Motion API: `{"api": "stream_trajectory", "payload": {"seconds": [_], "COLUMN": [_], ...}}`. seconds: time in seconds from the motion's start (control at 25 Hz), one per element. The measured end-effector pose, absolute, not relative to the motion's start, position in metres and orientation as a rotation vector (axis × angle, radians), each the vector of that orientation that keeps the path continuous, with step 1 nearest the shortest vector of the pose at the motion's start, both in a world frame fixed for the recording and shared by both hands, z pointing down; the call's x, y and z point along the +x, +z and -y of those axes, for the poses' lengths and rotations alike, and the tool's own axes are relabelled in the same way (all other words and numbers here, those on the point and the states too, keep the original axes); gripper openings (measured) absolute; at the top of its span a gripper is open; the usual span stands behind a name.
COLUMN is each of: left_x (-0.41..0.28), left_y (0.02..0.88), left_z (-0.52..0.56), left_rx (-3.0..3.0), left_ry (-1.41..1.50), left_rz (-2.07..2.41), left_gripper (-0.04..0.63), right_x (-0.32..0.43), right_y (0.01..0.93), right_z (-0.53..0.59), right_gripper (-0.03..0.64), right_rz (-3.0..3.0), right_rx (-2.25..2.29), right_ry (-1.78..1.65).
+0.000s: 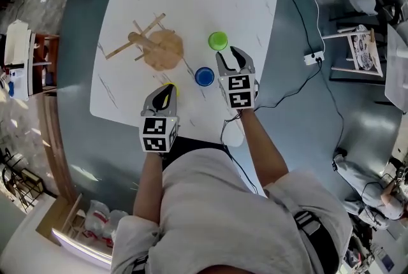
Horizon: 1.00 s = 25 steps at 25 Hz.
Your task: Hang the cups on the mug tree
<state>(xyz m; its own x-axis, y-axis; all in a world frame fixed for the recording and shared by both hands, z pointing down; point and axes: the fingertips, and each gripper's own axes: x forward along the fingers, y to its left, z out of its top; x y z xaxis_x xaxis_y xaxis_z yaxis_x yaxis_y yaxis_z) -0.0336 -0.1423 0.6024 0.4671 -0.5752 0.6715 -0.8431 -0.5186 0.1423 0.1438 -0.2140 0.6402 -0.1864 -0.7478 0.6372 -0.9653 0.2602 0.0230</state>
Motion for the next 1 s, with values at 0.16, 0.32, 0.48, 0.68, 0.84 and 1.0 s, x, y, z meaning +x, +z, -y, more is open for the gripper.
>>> {"api": "stream_trajectory", "payload": {"seconds": [0.16, 0.32, 0.48, 0.68, 0.84, 1.0], "left_x": [-0.039, -0.046, -0.055, -0.063, -0.067, -0.070], "left_y": [0.604, 0.603, 0.599, 0.597, 0.599, 0.599], "left_z": [0.151, 0.157, 0.161, 0.158, 0.154, 0.152], "left_rx": [2.243, 2.225, 2.216, 2.196, 2.198, 2.207], "left_ry": [0.780, 0.774, 0.773, 0.770, 0.769, 0.780], "left_rz": [1.205, 1.237, 1.270, 1.299, 1.298, 1.305], "left_gripper": [0.003, 0.003, 0.003, 0.003, 0.003, 0.002], "right_x": [0.145, 0.141, 0.141, 0.142, 0.141, 0.140], "right_y": [0.650, 0.660, 0.674, 0.684, 0.691, 0.675], "right_z": [0.228, 0.241, 0.250, 0.261, 0.267, 0.265], "right_gripper": [0.282, 0.305, 0.311, 0.311, 0.224, 0.218], "right_rz": [1.971, 1.980, 1.953, 1.928, 1.908, 1.950], "right_rx": [1.541, 1.532, 1.539, 1.568, 1.559, 1.593], "right_ry": [0.528, 0.524, 0.568, 0.626, 0.627, 0.649]}}
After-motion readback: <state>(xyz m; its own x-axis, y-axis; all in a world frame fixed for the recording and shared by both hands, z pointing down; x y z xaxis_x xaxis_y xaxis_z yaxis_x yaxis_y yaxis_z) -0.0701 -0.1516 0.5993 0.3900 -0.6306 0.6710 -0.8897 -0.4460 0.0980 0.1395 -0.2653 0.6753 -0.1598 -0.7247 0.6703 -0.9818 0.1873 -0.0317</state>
